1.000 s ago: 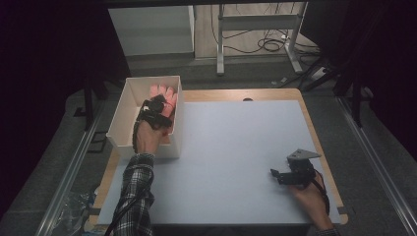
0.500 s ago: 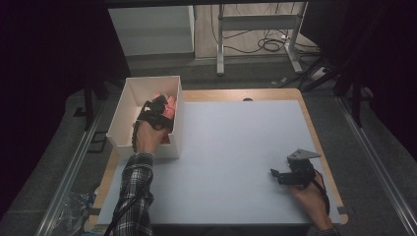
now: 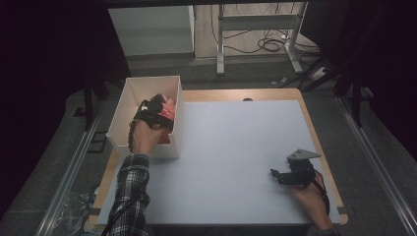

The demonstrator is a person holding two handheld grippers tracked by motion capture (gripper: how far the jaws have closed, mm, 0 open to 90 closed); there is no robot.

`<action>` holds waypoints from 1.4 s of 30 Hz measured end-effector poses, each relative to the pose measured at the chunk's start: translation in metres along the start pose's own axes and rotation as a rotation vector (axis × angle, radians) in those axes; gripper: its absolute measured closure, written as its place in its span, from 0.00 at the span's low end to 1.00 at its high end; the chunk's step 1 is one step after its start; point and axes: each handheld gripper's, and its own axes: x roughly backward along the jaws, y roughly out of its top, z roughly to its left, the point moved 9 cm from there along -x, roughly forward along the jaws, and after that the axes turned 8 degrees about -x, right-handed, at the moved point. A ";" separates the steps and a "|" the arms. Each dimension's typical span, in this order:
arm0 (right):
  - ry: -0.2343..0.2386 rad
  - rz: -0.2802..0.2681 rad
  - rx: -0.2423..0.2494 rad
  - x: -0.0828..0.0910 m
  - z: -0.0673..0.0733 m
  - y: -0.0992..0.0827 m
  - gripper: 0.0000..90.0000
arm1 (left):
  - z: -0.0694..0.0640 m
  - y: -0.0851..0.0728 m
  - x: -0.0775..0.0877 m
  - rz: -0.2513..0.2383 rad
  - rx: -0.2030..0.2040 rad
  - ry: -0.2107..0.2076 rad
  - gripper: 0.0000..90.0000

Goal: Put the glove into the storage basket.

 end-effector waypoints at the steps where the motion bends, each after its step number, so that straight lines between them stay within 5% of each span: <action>1: 0.000 0.000 0.000 0.000 0.000 0.000 0.18 | 0.000 0.000 0.001 -0.004 -0.003 0.000 0.06; 8: 0.000 0.000 0.000 0.000 0.000 0.000 0.18 | 0.002 0.006 0.006 -0.054 0.000 -0.003 0.27; 13: 0.000 0.000 0.000 0.000 0.000 0.000 0.18 | 0.006 0.016 0.003 -0.101 0.002 0.024 0.30; 21: 0.000 0.000 0.000 0.000 0.000 0.000 0.18 | 0.004 0.016 -0.002 -0.100 -0.017 -0.006 0.15; 27: -0.001 0.000 0.000 0.000 0.000 0.000 0.18 | 0.003 0.014 0.013 -0.147 -0.004 -0.019 0.10; 36: -0.001 -0.001 0.001 0.000 0.000 0.000 0.18 | -0.001 0.009 0.041 -0.227 -0.049 0.020 0.07; 42: -0.001 -0.001 0.002 0.000 0.000 0.000 0.18 | -0.004 -0.004 0.055 -0.290 -0.069 0.010 0.06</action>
